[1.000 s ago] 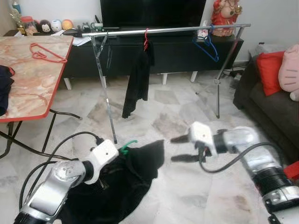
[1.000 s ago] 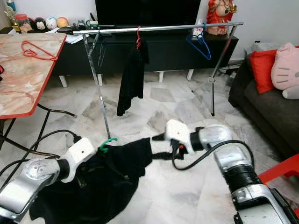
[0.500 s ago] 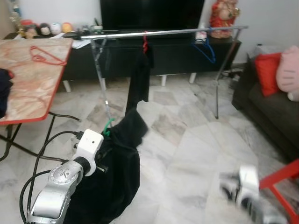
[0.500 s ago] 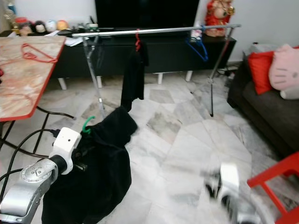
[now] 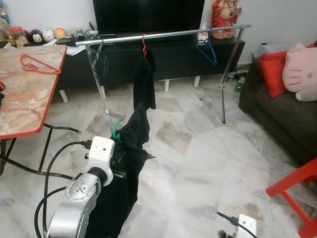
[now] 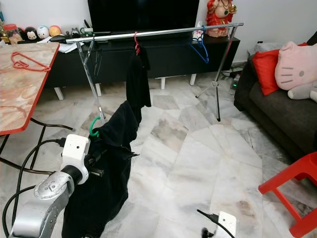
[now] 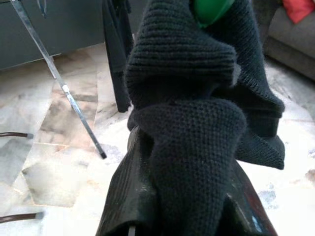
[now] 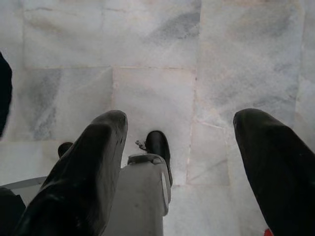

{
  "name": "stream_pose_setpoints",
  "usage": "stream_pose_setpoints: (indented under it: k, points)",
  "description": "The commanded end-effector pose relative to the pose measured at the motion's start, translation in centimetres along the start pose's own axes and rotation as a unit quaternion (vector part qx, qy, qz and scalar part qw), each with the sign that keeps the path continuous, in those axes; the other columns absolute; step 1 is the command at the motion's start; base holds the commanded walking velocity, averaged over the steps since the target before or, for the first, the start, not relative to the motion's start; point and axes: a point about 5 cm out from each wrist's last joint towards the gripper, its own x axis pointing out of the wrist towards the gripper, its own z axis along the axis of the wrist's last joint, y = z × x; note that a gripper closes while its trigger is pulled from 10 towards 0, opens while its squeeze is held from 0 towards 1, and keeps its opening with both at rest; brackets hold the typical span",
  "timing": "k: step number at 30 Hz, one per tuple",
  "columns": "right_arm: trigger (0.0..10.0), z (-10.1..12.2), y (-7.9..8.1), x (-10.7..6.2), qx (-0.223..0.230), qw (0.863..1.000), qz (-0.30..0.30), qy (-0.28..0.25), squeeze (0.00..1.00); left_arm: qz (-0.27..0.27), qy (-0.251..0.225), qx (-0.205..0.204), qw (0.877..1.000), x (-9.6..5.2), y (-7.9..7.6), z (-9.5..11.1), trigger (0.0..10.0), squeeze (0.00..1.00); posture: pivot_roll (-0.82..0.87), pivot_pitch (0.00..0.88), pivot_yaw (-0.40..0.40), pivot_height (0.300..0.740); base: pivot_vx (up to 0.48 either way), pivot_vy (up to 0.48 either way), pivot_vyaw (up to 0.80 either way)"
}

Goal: Hang hanger

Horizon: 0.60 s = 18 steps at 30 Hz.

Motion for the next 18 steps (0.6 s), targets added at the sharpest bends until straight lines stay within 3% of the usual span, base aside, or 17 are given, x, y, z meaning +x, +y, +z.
stream_pose_setpoints:
  k: [1,3,10,18]
  points:
    - [10.0,0.7,0.0,0.0,0.005,1.000,-0.006,-0.016,0.00,-0.003,-0.020,0.010,1.000,0.3,-0.1,1.1,10.0,0.00,-0.02,0.000,-0.025,0.740,0.330,0.000,0.00]
    - [10.0,0.7,-0.3,0.0,0.004,1.000,-0.018,-0.013,0.00,-0.005,-0.015,0.026,1.000,0.4,-0.2,1.1,10.0,0.00,-0.02,0.000,-0.027,0.740,0.349,0.000,0.00]
    - [10.0,0.9,0.1,0.1,0.009,1.000,-0.028,-0.008,0.00,-0.015,-0.011,0.024,1.000,0.4,-0.7,0.9,10.0,0.00,-0.01,0.000,-0.028,0.740,0.348,0.000,0.00]
    - [10.0,1.3,0.3,0.1,0.018,0.999,-0.033,-0.011,0.00,-0.042,-0.011,0.026,0.999,0.6,-1.4,0.9,10.0,0.00,-0.02,0.000,-0.010,0.740,0.409,0.000,-0.68]
